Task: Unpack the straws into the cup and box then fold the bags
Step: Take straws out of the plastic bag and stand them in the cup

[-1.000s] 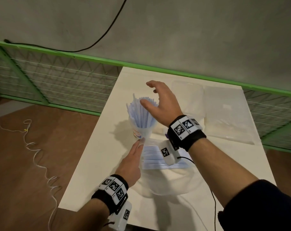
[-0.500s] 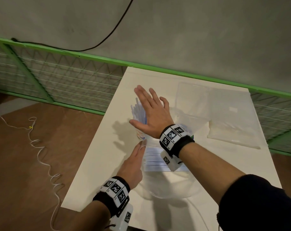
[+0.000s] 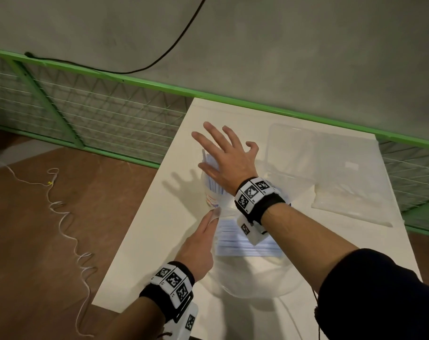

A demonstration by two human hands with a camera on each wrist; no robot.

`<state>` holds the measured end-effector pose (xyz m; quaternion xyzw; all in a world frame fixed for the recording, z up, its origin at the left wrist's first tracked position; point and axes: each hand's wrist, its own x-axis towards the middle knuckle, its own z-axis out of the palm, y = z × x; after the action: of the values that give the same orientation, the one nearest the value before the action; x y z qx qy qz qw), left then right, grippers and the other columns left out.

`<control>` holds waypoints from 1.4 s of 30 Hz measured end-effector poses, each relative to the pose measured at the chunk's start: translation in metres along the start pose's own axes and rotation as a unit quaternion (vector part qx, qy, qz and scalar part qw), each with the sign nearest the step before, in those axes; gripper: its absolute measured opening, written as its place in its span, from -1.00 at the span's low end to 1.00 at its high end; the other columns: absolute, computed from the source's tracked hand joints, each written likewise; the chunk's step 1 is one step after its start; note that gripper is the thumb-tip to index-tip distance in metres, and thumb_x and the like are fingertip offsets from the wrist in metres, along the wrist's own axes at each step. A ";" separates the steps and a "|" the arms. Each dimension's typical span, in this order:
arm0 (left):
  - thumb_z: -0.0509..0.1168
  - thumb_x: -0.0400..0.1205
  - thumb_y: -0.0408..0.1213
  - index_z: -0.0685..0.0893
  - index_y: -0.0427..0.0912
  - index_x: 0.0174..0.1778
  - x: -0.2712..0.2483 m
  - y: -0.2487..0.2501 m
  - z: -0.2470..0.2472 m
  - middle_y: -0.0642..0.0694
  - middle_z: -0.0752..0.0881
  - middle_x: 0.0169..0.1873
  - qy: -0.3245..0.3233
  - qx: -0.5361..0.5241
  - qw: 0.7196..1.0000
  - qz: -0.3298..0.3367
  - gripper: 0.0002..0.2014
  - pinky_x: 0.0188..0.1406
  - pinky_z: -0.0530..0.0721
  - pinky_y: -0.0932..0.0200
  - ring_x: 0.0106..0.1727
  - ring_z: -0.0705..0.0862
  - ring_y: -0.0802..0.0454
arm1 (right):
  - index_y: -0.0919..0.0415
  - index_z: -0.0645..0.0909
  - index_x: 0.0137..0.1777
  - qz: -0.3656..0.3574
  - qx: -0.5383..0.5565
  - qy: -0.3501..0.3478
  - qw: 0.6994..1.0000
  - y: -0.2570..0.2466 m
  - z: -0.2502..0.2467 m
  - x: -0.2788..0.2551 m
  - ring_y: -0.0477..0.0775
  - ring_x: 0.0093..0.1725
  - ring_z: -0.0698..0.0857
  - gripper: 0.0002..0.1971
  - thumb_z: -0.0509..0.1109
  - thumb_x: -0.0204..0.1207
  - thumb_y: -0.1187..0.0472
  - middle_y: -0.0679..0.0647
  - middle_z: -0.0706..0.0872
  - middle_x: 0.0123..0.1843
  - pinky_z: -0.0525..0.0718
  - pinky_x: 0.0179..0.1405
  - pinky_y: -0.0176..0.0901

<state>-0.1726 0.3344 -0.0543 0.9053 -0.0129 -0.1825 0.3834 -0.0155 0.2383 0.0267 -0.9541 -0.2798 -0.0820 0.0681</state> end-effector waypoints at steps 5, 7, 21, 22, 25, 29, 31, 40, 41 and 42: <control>0.09 0.47 -0.74 -0.14 0.17 0.76 -0.001 0.000 -0.001 0.39 -0.21 0.70 0.006 -0.012 1.000 0.002 0.05 0.44 0.53 0.17 0.61 0.40 0.04 | -0.24 0.44 0.49 -0.038 -0.029 -0.088 0.995 0.001 0.001 0.009 -0.02 0.68 0.12 -0.61 0.05 0.73 -0.18 -0.39 0.25 0.64 0.23 0.41 0.44; 0.09 0.47 -0.74 -0.12 0.15 0.76 0.000 0.000 -0.002 0.37 -0.19 0.70 0.010 -0.006 1.000 0.003 0.04 0.44 0.53 0.16 0.61 0.41 0.04 | -0.23 0.48 0.45 -0.033 -0.019 -0.079 0.996 0.004 0.003 0.008 0.03 0.68 0.12 -0.62 0.08 0.71 -0.20 -0.34 0.25 0.65 0.25 0.40 0.46; 0.12 0.49 -0.73 -0.13 0.16 0.75 0.000 0.002 -0.003 0.36 -0.19 0.70 0.014 -0.014 1.000 0.001 0.04 0.49 0.50 0.14 0.65 0.36 0.04 | -0.14 0.58 0.27 -0.068 -0.048 -0.055 0.995 0.008 0.020 0.028 0.15 0.15 0.61 -0.58 0.17 0.58 -0.32 -0.09 0.70 0.21 0.60 -0.03 0.06; 0.12 0.50 -0.73 -0.13 0.15 0.76 0.000 0.003 -0.003 0.35 -0.19 0.71 0.017 -0.013 1.000 0.001 0.03 0.49 0.49 0.18 0.65 0.35 0.04 | -0.09 0.64 0.19 -0.068 -0.038 -0.049 0.996 0.008 0.021 0.028 0.16 0.11 0.61 -0.63 0.19 0.61 -0.26 -0.07 0.72 0.13 0.60 -0.06 0.04; 0.10 0.51 -0.73 -0.13 0.10 0.77 0.000 0.002 -0.004 0.31 -0.19 0.71 0.019 -0.010 1.000 0.006 0.01 0.51 0.40 0.30 0.67 0.29 0.10 | 0.03 0.68 0.06 -0.068 0.017 -0.022 0.997 0.012 0.018 0.031 0.18 0.02 0.62 -0.72 0.23 0.64 -0.11 0.00 0.72 0.00 0.59 -0.18 -0.03; 0.09 0.54 -0.72 -0.14 0.07 0.77 0.002 0.002 -0.004 0.30 -0.21 0.71 0.017 -0.004 1.000 0.012 -0.03 0.47 0.42 0.36 0.68 0.26 0.16 | 0.04 0.67 0.20 -0.080 0.060 -0.016 0.995 0.022 0.012 0.034 0.18 0.09 0.62 -0.74 0.22 0.69 -0.01 0.01 0.72 0.14 0.63 -0.10 0.01; 0.08 0.54 -0.73 -0.14 0.07 0.77 0.002 0.002 -0.004 0.31 -0.21 0.71 0.017 -0.001 1.000 0.014 -0.02 0.46 0.40 0.39 0.68 0.26 0.16 | 0.00 0.58 0.38 -0.097 0.014 -0.057 0.994 0.024 0.015 0.033 0.18 0.20 0.61 -0.68 0.13 0.74 -0.01 -0.01 0.66 0.31 0.57 0.00 0.02; 0.12 0.56 -0.68 -0.16 0.04 0.77 0.004 0.005 -0.001 0.25 -0.20 0.72 0.005 0.022 1.000 -0.010 -0.05 0.42 0.48 0.27 0.64 0.37 0.03 | 0.01 0.54 0.37 -0.121 0.017 0.013 0.992 0.001 -0.026 -0.002 0.18 0.42 0.53 -0.65 0.14 0.64 0.07 0.01 0.59 0.45 0.36 0.22 0.13; 0.13 0.57 -0.65 -0.17 0.05 0.77 0.005 0.006 0.000 0.23 -0.16 0.72 0.003 0.034 0.999 -0.022 -0.05 0.27 0.55 0.22 0.53 0.52 -0.06 | 0.06 0.63 0.24 -0.130 0.043 0.006 0.991 -0.003 -0.033 -0.015 0.20 0.18 0.67 -0.70 0.20 0.57 0.20 0.04 0.72 0.24 0.44 0.03 0.05; 0.13 0.57 -0.64 -0.16 0.06 0.76 0.005 0.008 0.001 0.19 -0.09 0.72 0.001 0.040 0.999 -0.035 -0.06 0.07 0.57 0.19 0.34 0.65 -0.14 | 0.10 0.68 0.10 -0.140 0.074 -0.020 0.987 -0.008 -0.035 -0.033 0.22 -0.06 0.72 -0.74 0.22 0.51 0.28 0.06 0.78 0.02 0.50 -0.16 -0.04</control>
<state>-0.1669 0.3271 -0.0506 0.9202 0.0119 -0.1938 0.3399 -0.0513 0.2215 0.0554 -0.8994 -0.4168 -0.0509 0.1214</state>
